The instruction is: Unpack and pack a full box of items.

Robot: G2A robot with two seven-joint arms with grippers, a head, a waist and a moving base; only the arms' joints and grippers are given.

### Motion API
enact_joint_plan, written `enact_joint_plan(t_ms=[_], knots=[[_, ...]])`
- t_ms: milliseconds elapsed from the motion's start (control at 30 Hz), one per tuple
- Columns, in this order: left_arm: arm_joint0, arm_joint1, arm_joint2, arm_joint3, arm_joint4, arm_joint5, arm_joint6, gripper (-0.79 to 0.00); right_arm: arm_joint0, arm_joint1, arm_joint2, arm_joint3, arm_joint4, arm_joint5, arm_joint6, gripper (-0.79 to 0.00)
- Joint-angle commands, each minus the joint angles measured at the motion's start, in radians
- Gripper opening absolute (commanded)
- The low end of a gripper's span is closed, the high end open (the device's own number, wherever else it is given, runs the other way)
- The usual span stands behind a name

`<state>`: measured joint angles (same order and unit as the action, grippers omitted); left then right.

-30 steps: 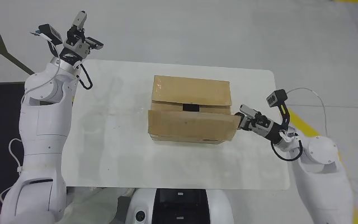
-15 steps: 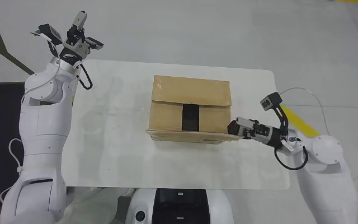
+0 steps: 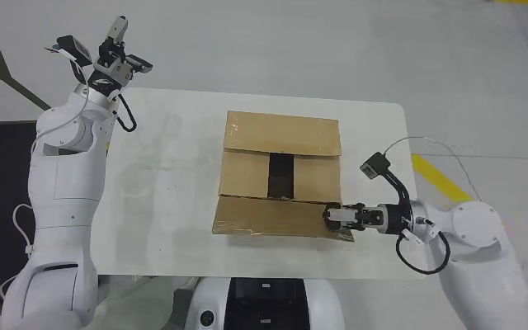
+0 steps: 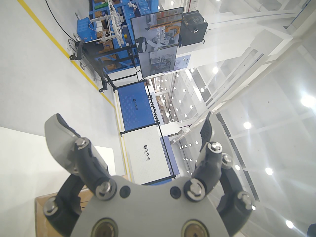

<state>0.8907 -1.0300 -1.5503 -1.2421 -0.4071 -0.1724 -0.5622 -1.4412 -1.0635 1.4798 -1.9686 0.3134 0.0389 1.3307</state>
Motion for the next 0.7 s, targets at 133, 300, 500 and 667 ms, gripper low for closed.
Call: enact_joint_plan(t_ms=[133,300,500,667], knots=[[0.000,0.000,0.000,0.000,0.000,0.000,0.000,0.000,0.035,0.004,-0.074,-0.008,-0.038,0.026,0.033,0.000],[0.000,0.000,0.000,0.000,0.000,0.000,0.000,0.000,0.069,0.007,-0.124,0.009,-0.055,0.044,0.047,0.000],[0.000,0.000,0.000,0.000,0.000,0.000,0.000,0.000,0.118,0.008,-0.200,0.045,-0.100,0.089,0.070,0.000],[0.000,0.000,0.000,0.000,0.000,0.000,0.000,0.000,0.146,0.012,-0.252,0.064,-0.148,0.123,0.094,0.000]])
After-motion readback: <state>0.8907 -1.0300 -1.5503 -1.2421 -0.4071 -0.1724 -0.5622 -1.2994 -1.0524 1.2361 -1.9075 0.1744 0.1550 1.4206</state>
